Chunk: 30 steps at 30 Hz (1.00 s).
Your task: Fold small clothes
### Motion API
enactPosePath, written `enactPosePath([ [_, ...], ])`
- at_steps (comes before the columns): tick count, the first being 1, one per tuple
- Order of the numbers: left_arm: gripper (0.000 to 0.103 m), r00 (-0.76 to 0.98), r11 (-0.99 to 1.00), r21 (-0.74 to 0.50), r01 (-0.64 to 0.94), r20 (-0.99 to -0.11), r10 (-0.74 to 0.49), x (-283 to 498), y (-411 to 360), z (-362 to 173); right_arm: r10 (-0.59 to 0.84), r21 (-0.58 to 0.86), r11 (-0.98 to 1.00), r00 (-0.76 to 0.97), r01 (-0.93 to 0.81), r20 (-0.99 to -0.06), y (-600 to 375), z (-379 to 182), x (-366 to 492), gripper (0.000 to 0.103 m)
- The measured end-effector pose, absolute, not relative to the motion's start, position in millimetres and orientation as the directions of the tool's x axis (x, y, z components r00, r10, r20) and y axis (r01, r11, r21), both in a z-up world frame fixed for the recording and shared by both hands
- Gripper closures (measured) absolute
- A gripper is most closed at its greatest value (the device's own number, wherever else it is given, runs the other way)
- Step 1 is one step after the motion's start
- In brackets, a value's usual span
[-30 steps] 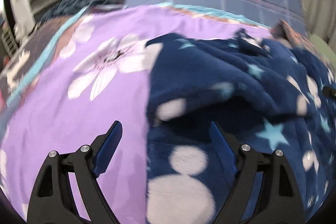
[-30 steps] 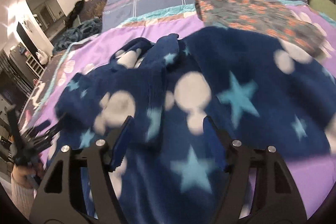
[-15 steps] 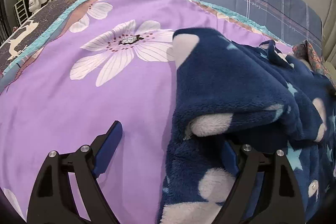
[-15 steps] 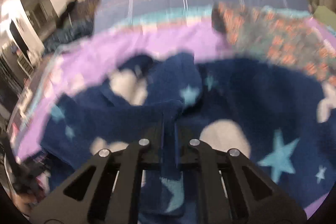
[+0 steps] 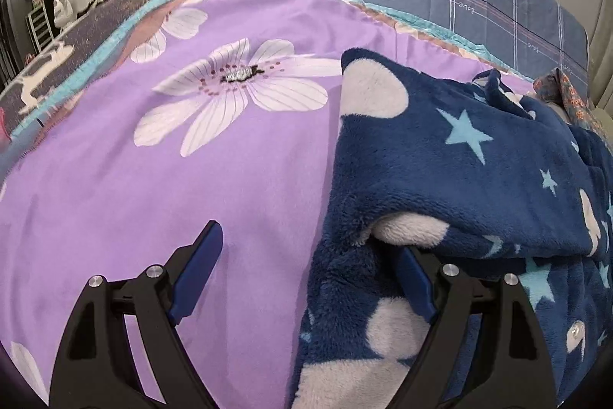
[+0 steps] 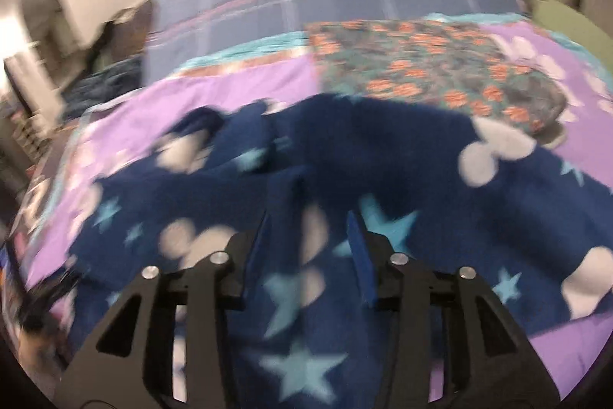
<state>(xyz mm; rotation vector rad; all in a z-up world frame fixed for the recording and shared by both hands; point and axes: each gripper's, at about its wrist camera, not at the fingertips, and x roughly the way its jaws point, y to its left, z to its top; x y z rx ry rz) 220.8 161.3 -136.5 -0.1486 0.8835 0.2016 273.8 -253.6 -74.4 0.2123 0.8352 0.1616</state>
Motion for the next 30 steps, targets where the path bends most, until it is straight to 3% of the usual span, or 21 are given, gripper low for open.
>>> enactPosePath([
  [3,0.048,0.666,0.979,-0.070,-0.193,-0.742,0.078,205.5,153.0,-117.8,0.330,0.279,0.943,0.612,-0.181,-0.718,-236.9,-84.9,259.1,0.062],
  [5,0.065,0.685,0.982,-0.118,-0.150,-0.728,0.017,198.2,144.2,-105.2,0.273,0.222,0.962,0.572,-0.159,-0.773,-230.7,-103.9,258.9,0.063],
  [6,0.068,0.697,0.985,-0.138,-0.108,-0.716,-0.024,195.4,136.0,-97.3,0.233,0.195,0.973,0.547,-0.127,-0.804,-230.6,-117.5,262.2,0.063],
  [12,0.069,0.722,0.988,-0.138,0.073,-0.676,-0.147,205.3,81.5,-76.6,0.241,0.248,0.967,0.550,-0.064,-0.800,-234.8,-121.4,265.8,0.063],
  [17,0.063,0.612,0.991,-0.115,0.068,-0.779,-0.133,247.2,58.7,-138.3,0.245,0.358,0.933,0.668,0.035,-0.703,-289.6,-90.0,226.6,0.063],
  [24,0.057,0.631,0.986,-0.141,0.087,-0.759,-0.163,242.5,59.4,-140.9,-0.097,0.375,0.810,0.733,0.452,-0.674,-463.3,-72.9,141.7,0.060],
  [27,0.055,0.630,0.990,-0.109,0.093,-0.763,-0.143,241.1,54.6,-141.0,-0.154,0.492,0.634,0.721,0.597,-0.676,-529.5,-83.4,96.4,0.059],
  [29,0.054,0.631,0.992,-0.088,0.094,-0.765,-0.127,240.8,52.0,-140.5,-0.177,0.536,0.549,0.716,0.641,-0.675,-555.1,-92.3,75.3,0.048],
  [30,0.054,0.631,0.992,-0.083,0.094,-0.766,-0.124,241.5,51.3,-139.0,-0.183,0.550,0.520,0.715,0.653,-0.675,-564.9,-97.9,70.6,0.048],
])
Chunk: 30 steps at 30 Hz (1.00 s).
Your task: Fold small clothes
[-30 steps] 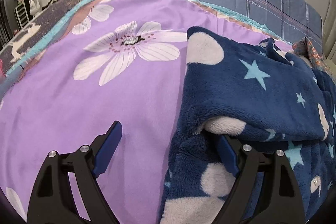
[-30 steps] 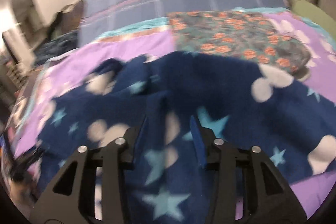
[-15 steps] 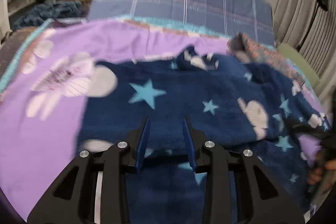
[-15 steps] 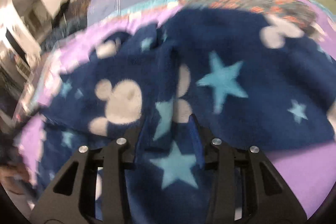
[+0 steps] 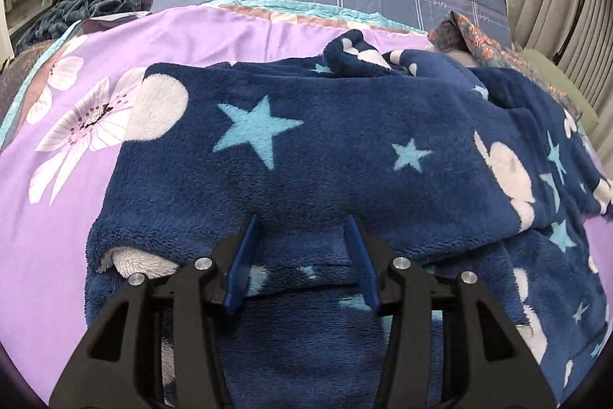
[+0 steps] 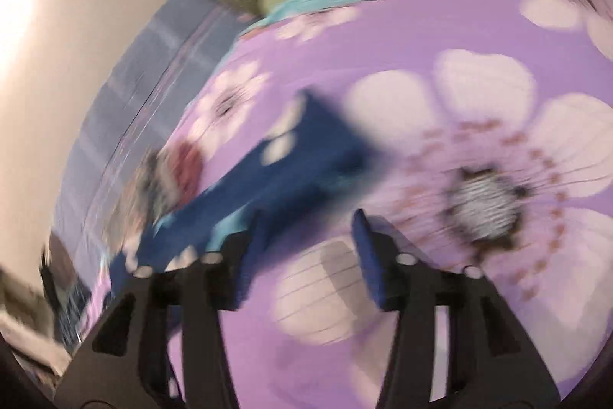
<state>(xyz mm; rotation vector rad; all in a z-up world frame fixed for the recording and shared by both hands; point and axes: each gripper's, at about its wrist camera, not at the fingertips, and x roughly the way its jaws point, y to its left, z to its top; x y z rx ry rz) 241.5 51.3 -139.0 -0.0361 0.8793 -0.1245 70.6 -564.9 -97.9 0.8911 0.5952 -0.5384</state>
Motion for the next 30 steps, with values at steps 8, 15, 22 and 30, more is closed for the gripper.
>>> enactPosePath([
  [8,0.052,0.637,0.989,-0.115,0.098,-0.756,-0.151,239.7,57.4,-139.0,-0.120,0.682,0.435,0.788,0.588,-0.604,-600.9,-110.8,101.5,0.083],
  [15,0.051,0.638,0.989,-0.108,0.100,-0.756,-0.147,240.1,55.9,-139.3,0.085,0.750,0.563,0.878,0.348,-0.471,-537.1,-62.5,151.4,0.093],
  [22,0.050,0.640,0.988,-0.120,0.102,-0.752,-0.158,240.0,56.8,-139.1,0.478,0.742,0.670,0.780,-0.027,-0.403,-359.5,-34.6,225.8,0.093],
  [30,0.049,0.641,0.983,-0.152,0.107,-0.745,-0.185,240.5,60.6,-139.2,0.651,0.687,0.709,0.524,-0.162,-0.548,-208.5,-93.8,265.0,0.083],
])
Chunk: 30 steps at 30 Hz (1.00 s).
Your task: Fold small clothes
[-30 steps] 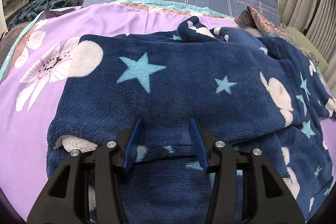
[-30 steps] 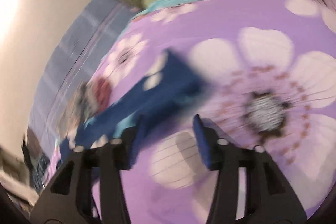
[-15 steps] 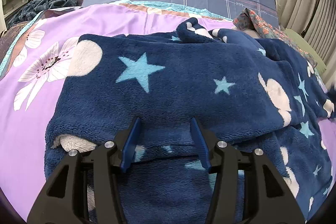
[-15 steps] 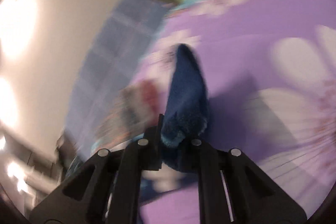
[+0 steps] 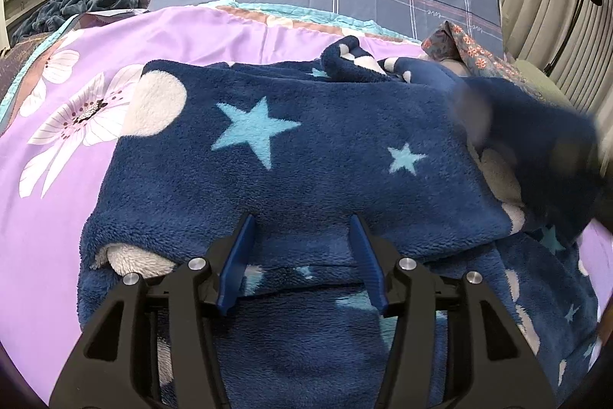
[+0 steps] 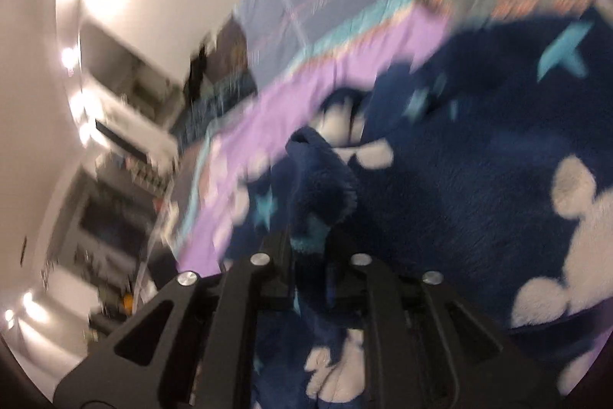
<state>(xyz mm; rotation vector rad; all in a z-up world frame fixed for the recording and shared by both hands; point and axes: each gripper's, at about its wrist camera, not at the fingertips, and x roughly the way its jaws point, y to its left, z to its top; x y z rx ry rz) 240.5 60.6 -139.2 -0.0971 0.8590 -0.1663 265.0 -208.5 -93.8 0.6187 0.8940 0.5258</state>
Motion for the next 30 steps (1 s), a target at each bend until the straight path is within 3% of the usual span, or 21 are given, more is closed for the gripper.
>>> enactPosePath([
  [1,0.048,0.641,0.982,-0.158,0.108,-0.744,-0.190,240.7,61.2,-139.4,0.656,0.673,0.719,0.487,-0.171,-0.577,-199.7,-103.1,263.0,0.075],
  [2,0.048,0.640,0.980,-0.166,0.110,-0.742,-0.198,241.1,62.0,-139.3,0.656,0.663,0.727,0.469,-0.179,-0.591,-195.2,-107.0,257.5,0.074],
  [8,0.047,0.660,0.958,-0.263,0.111,-0.701,-0.269,233.8,72.1,-128.4,0.549,0.526,0.825,0.516,-0.207,-0.657,-203.5,-107.3,230.8,0.073],
  [10,0.047,0.658,0.905,-0.396,0.156,-0.642,-0.394,226.7,74.7,-115.1,0.539,0.515,0.831,0.527,-0.208,-0.657,-212.1,-111.2,215.0,0.070],
  [13,0.046,0.613,0.835,-0.482,0.265,-0.585,-0.532,223.5,55.2,-97.4,0.543,0.507,0.832,0.520,-0.226,-0.659,-211.3,-124.1,207.5,0.070],
  [17,0.026,0.497,0.803,-0.483,0.350,-0.631,-0.596,233.2,10.0,-94.8,0.542,0.491,0.834,0.540,-0.252,-0.644,-205.4,-131.6,200.5,0.062],
  [23,0.020,0.445,0.831,-0.428,0.355,-0.704,-0.553,248.3,-36.4,-110.1,0.510,0.405,0.860,0.559,-0.311,-0.654,-189.1,-129.4,189.9,0.054],
  [25,0.032,0.452,0.843,-0.422,0.332,-0.713,-0.535,253.4,-42.8,-114.1,0.515,0.404,0.857,0.559,-0.319,-0.651,-189.1,-128.6,187.3,0.053],
  [27,0.095,0.445,0.844,-0.411,0.345,-0.720,-0.533,257.4,-42.6,-113.4,0.529,0.425,0.848,0.558,-0.317,-0.640,-192.1,-129.3,187.0,0.053],
  [30,0.095,0.448,0.837,-0.417,0.354,-0.710,-0.543,259.2,-43.4,-99.3,0.559,0.471,0.826,0.560,-0.309,-0.612,-200.1,-128.9,185.6,0.052],
])
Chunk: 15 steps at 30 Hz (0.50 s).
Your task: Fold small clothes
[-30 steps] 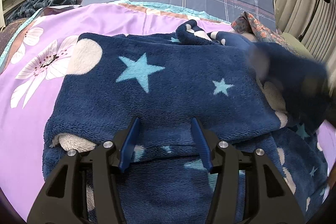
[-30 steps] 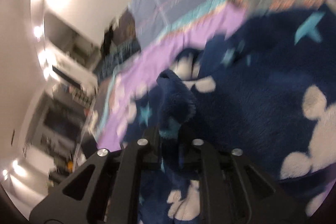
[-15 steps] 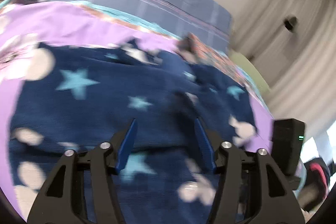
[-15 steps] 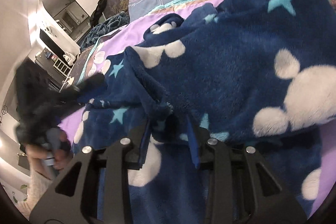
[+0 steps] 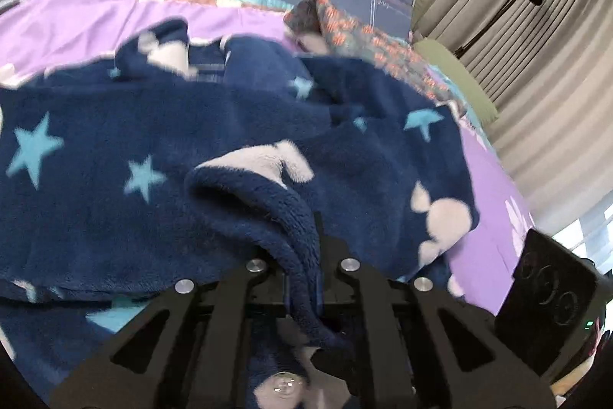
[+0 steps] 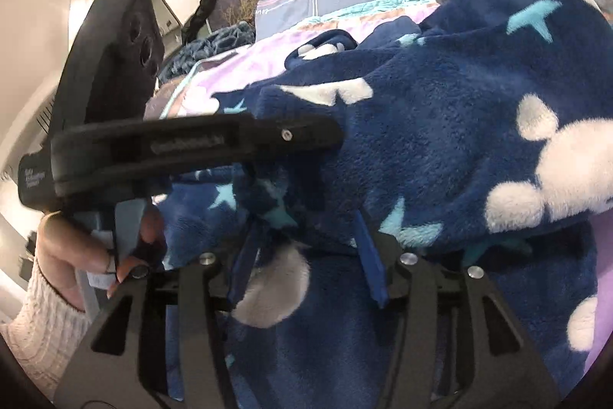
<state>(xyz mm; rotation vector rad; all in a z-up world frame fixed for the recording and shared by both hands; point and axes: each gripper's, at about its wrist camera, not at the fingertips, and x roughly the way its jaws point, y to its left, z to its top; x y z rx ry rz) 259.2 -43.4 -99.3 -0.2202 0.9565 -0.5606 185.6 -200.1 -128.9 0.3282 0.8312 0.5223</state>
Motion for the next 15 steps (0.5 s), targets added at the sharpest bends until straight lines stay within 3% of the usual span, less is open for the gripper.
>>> enactPosePath([
  [6,0.095,0.549,0.822,-0.350,0.449,-0.617,-0.564,256.1,-43.1,-22.2,0.563,0.512,0.807,0.645,-0.295,-0.516,-221.3,-113.6,175.8,0.044],
  [8,0.095,0.582,0.822,-0.332,0.462,-0.586,-0.564,257.4,-37.8,4.2,0.524,0.519,0.822,0.669,-0.236,-0.527,-228.0,-115.5,180.7,0.036],
  [15,0.095,0.702,0.880,-0.215,0.423,-0.537,-0.468,251.9,1.7,49.7,0.446,0.535,0.835,0.725,-0.126,-0.525,-247.2,-116.9,194.2,0.036],
])
